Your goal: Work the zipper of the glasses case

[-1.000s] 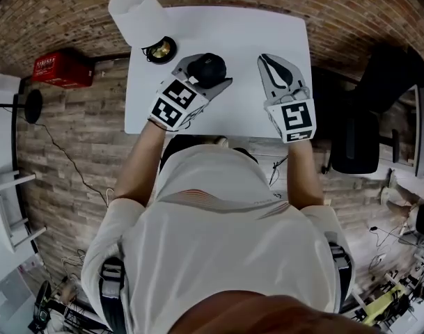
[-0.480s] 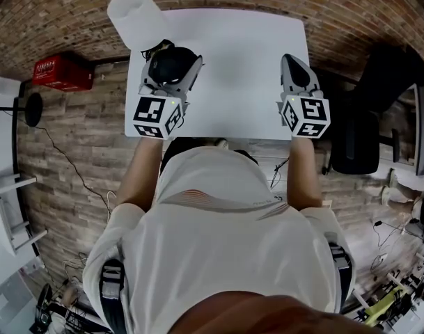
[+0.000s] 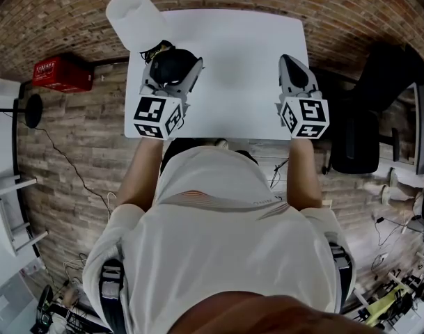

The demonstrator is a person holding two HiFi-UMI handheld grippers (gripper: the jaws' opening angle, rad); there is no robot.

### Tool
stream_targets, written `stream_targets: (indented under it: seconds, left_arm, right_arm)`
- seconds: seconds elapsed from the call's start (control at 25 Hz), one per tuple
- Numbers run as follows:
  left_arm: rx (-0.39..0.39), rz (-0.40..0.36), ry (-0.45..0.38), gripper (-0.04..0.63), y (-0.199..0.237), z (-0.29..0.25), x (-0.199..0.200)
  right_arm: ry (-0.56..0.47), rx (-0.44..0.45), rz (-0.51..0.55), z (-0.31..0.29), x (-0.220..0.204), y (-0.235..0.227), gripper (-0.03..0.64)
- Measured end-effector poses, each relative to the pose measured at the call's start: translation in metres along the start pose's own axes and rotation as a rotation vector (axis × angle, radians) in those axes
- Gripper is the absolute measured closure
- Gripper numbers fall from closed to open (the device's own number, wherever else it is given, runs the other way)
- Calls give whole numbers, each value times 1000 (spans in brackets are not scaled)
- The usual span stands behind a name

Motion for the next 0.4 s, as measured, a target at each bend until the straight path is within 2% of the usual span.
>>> stream_targets:
  seconds: [0.4]
  left_arm:
    - [-9,-1,4,308,1,-2,0]
  right_arm:
    - [8,10,15,-3,0,4,571]
Point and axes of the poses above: the fingertips, and each gripper's own axes: z backward along the fingers, y to its left, x out of its top, the point moved 7 cm from there along z, backward along the fingers, and after that the axes turned 5 degrees about y, right-handed, at the moved point
